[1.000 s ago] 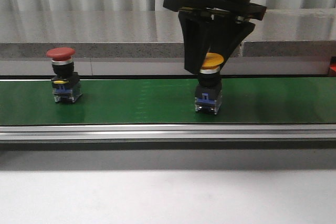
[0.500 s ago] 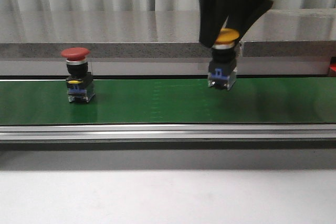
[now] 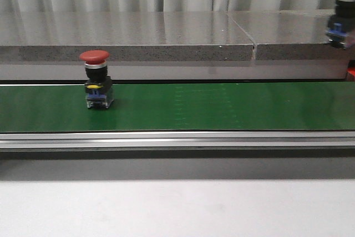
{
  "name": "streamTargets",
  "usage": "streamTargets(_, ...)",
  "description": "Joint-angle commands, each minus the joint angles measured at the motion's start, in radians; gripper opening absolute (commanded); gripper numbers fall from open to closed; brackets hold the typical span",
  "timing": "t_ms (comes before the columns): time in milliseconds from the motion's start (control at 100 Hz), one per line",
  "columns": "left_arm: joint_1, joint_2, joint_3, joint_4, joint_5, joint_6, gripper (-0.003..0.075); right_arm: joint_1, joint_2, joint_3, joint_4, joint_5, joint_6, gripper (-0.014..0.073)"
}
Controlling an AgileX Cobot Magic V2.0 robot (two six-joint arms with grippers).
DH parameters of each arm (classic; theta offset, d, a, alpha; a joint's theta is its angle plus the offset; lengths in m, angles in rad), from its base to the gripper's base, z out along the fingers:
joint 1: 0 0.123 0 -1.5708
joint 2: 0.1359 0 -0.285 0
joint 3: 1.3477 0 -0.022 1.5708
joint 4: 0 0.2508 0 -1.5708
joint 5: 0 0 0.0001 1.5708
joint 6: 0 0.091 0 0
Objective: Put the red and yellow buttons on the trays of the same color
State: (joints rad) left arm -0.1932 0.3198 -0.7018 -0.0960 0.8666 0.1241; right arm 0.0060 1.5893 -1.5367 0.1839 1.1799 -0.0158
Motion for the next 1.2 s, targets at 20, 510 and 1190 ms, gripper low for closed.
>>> streamTargets(20,-0.006,0.011,-0.022,-0.016,-0.066,-0.003,-0.0021,-0.110,-0.066,0.037,0.009,-0.052,0.016,0.0151)
streamTargets(510,-0.006,0.011,-0.022,-0.016,-0.066,-0.003,-0.0021,-0.523,-0.068,0.237,0.007,-0.239,0.081,0.0151)
streamTargets(1190,-0.006,0.011,-0.022,-0.016,-0.066,-0.003,-0.0021,-0.573,0.086,0.361,0.064,-0.476,0.081,0.0157)
